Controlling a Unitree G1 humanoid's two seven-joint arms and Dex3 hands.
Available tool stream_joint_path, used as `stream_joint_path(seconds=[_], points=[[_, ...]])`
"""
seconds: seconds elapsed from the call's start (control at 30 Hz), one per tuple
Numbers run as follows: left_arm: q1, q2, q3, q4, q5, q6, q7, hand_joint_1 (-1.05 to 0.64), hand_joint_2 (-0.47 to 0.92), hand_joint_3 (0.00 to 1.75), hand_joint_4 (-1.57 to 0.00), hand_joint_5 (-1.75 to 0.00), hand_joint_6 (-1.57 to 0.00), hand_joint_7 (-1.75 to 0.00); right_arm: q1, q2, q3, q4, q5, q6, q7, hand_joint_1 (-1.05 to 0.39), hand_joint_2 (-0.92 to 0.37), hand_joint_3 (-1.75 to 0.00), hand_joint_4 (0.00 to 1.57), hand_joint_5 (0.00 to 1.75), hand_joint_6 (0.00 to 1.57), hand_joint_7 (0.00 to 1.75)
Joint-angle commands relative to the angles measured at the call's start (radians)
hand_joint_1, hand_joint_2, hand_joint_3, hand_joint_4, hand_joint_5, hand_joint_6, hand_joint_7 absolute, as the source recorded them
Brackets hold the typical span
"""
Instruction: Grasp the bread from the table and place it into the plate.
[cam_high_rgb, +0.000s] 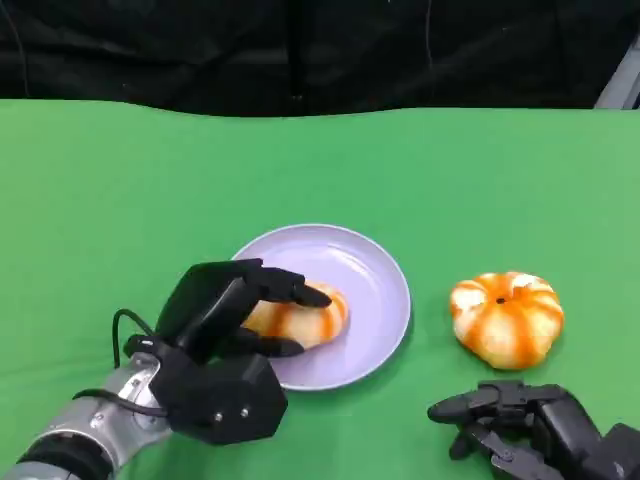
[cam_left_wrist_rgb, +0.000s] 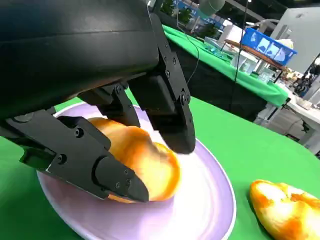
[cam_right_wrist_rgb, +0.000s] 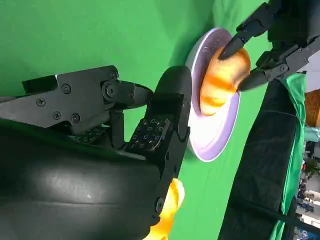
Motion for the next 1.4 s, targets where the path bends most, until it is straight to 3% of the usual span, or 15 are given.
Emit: stream_joint_path(seconds=[0.03, 0.3, 0.5, 0.77, 1.1, 1.4], points=[[-0.003, 0.013, 0.014, 0.000, -0.029, 0.000, -0.036, -0.37, 0.92, 0.15, -0.88, -0.05, -0.83, 0.00, 0.007, -0.009, -0.003, 0.003, 0.003, -0.008, -0.001, -0.05, -0.92, -0.40, 0.80, 1.18, 1.12, 0.28], [0.004, 0.019, 0.027, -0.005, -0.065, 0.012, -0.131, -0.70, 0.92, 0.21, -0.73, 0.00, -0.62, 0.00, 0.003, -0.008, -0.002, 0.009, 0.001, -0.011, 0.000, -0.06, -0.92, -0.40, 0.80, 1.18, 1.12, 0.28], [0.004, 0.033, 0.012, -0.017, -0.040, 0.029, -0.131, -0.86, 0.92, 0.32, -0.64, 0.00, -0.49, 0.00, 0.001, -0.007, -0.003, 0.010, 0.007, -0.009, 0.005, -0.05, -0.92, -0.40, 0.79, 1.19, 1.12, 0.27], [0.008, 0.042, 0.022, -0.024, -0.059, 0.018, -0.193, -0.95, 0.92, 0.51, -0.53, 0.00, -0.36, 0.00, 0.004, -0.007, -0.002, 0.003, 0.004, 0.005, 0.002, -0.05, -0.92, -0.41, 0.78, 1.18, 1.11, 0.27], [0.019, 0.041, 0.039, -0.025, -0.083, 0.008, -0.208, -0.98, 0.92, 0.67, -0.44, 0.00, -0.31, 0.00, -0.003, -0.007, -0.002, 0.014, 0.001, -0.001, 0.001, -0.05, -0.92, -0.41, 0.80, 1.16, 1.11, 0.27], [0.049, 0.030, 0.083, -0.042, -0.123, -0.052, -0.152, -0.93, 0.92, 0.62, -0.46, -0.01, -0.32, -0.01, -0.004, -0.005, -0.001, 0.021, 0.003, -0.003, 0.002, -0.03, -0.92, -0.42, 0.81, 1.14, 1.12, 0.27]])
